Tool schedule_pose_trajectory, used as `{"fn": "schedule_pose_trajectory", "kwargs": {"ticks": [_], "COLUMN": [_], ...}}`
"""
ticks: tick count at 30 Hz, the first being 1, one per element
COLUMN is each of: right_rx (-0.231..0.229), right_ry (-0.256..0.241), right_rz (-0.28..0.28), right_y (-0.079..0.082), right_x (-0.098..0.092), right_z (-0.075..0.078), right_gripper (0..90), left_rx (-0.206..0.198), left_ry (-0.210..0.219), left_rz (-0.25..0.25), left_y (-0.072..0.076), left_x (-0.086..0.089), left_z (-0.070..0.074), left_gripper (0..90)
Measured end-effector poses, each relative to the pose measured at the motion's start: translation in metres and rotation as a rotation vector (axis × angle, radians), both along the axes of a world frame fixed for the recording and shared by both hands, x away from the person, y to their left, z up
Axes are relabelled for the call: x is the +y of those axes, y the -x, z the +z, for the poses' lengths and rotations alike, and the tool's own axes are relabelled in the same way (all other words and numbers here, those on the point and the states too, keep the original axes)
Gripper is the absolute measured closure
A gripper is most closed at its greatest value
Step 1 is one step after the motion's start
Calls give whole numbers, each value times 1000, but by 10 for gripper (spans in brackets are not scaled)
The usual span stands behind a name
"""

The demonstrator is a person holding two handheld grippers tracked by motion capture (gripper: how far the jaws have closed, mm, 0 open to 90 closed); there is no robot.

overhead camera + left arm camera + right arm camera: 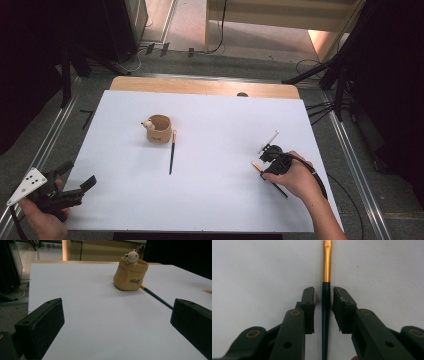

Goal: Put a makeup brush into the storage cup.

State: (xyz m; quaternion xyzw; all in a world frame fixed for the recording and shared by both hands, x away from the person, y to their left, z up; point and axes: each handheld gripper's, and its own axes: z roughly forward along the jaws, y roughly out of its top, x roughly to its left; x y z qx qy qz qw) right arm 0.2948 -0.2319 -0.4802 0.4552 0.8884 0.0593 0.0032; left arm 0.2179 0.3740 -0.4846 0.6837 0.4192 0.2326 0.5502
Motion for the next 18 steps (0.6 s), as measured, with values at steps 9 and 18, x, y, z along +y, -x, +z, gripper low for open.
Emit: {"fn": "schedule_pose_trajectory", "kwargs": {"ticks": [9, 18], "right_rx": [10, 14], "right_ry": [46, 141], "right_rz": [0, 1], "right_y": [-3, -3], "right_x": [6, 21], "right_z": [-1, 0], "right_gripper": [829, 847], "left_rx": [2, 7], "left_ry": [-21, -35], "left_rz": [-15, -37], "left_y": [-4, -6], "left_x": [-4, -14], "left_z": [-1, 0], "left_gripper": [0, 0]}}
